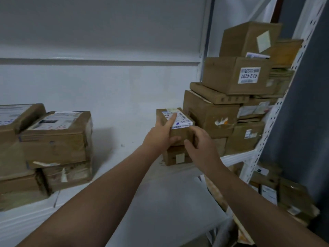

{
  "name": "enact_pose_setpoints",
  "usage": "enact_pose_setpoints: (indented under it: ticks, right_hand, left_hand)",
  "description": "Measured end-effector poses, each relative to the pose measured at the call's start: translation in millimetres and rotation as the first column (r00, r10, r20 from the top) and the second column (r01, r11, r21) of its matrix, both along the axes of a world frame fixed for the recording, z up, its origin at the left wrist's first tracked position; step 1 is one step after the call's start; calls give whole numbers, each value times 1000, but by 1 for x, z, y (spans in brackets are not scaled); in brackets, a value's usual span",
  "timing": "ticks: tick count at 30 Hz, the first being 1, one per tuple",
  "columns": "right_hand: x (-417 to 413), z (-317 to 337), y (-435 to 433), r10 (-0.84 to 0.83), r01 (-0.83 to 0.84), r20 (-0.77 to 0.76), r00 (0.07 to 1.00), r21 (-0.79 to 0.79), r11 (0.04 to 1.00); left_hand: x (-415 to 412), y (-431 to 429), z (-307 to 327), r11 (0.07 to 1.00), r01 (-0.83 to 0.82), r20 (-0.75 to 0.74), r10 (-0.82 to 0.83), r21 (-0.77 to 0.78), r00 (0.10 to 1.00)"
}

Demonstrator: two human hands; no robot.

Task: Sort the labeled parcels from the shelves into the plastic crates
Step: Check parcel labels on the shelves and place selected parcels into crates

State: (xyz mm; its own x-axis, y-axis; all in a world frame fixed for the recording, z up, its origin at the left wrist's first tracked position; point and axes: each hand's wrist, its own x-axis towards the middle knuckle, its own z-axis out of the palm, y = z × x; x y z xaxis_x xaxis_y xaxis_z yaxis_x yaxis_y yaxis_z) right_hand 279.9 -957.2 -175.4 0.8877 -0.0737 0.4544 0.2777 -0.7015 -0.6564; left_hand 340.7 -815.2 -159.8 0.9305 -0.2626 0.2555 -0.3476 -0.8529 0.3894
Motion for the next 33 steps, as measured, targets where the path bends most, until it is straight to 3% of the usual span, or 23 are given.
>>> enact_pose_setpoints:
  ticks: [3,9,15,19,24,27,30,33]
  right_hand:
    - [5,-1,-7,64,-61,-50,997,74,995]
    - [19,2,-8,160,-141,-70,985,218,966]
    - [33,-1,-1,181,-158,-62,982,269,950]
    - [33,0,0,161,-149,-8,987,331,932]
    - [24,3,-5,249,-265,102,963,520,812]
    - [16,8,-11,300,-343,170,939,543,766]
    - [10,8,-10,390,-457,243,888,551,698]
    - [7,1,-8,455,-528,277,846,543,652]
  left_hand:
    - [15,-5,-11,999,-32,45,34,-42,998]
    - [2,1,-34,935,-37,239,128,-352,963]
    - [-14,0,-45,852,-6,241,154,-523,958]
    - [-24,-7,-38,726,-4,192,186,-687,964]
    - [-38,-18,-15,439,27,155,259,-898,953]
    - [-42,-12,-9,363,7,99,234,-932,967]
    - [-53,-4,-5,354,20,74,139,-935,988]
    - [-66,4,-4,253,55,66,33,-966,997]
